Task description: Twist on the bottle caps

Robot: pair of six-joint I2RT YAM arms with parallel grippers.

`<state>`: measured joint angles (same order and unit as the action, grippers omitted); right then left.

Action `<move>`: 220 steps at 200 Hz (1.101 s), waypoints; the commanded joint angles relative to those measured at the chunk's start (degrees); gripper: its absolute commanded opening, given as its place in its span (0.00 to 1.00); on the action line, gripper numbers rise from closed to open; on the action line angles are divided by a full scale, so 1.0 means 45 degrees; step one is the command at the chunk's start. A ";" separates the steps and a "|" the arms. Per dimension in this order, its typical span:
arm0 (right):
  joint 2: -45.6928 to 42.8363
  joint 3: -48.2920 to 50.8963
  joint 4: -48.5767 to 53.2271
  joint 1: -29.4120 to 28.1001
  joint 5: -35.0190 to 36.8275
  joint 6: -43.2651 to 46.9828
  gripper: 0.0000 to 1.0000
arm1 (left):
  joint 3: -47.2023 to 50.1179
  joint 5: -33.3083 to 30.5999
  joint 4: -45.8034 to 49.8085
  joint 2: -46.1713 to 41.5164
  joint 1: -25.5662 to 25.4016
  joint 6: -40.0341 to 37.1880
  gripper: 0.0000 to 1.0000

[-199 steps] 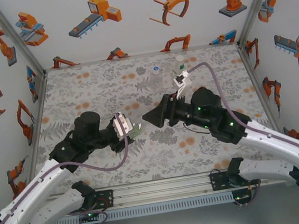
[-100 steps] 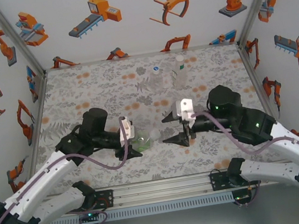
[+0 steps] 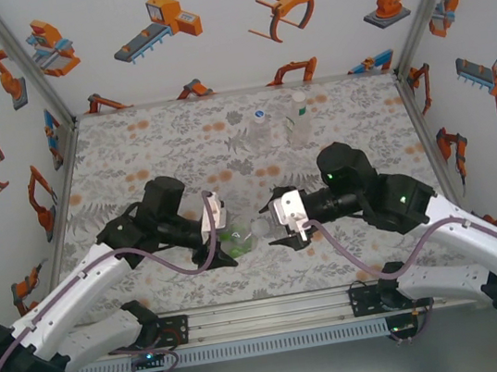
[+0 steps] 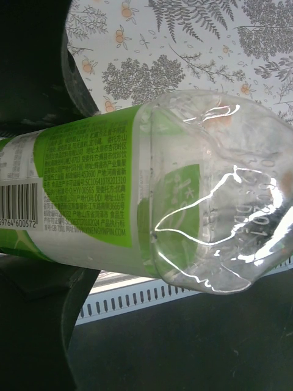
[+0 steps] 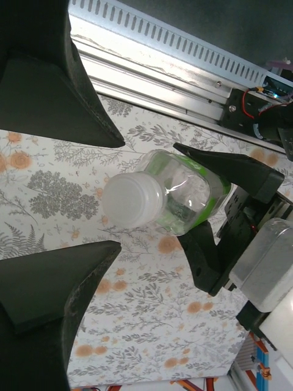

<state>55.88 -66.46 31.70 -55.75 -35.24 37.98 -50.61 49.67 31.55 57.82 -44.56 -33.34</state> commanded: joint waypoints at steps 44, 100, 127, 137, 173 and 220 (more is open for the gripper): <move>0.0088 -0.0142 -0.0756 -0.0054 -0.0605 0.0389 0.50 | -0.0433 0.0569 0.0393 0.0081 -0.0029 -0.0453 0.00; 0.0276 -0.0109 -0.0815 -0.0052 -0.0796 0.0369 0.45 | -0.0492 0.0564 0.0432 0.0153 -0.0041 -0.0471 0.00; 0.0308 -0.0100 -0.0781 -0.0054 -0.0764 0.0285 0.33 | -0.0497 0.0564 0.0463 0.0101 -0.0049 -0.0486 0.00; 0.0305 -0.0071 -0.0804 -0.0069 -0.0654 0.0055 0.28 | -0.0492 0.0511 0.0463 0.0033 -0.0050 -0.0511 0.00; 0.0076 0.0567 -0.1940 -0.0055 0.0411 -0.2487 0.09 | -0.0405 -0.0267 0.0356 -0.0319 -0.0030 -0.0619 0.00; -0.0470 0.2442 -0.5621 -0.0052 0.3454 -0.9237 0.00 | 0.0244 -0.2970 -0.0895 -0.1243 -0.0027 -0.0078 0.00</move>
<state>54.85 -59.77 17.74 -55.81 -31.14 17.82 -50.50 42.24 32.27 55.02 -44.58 -34.46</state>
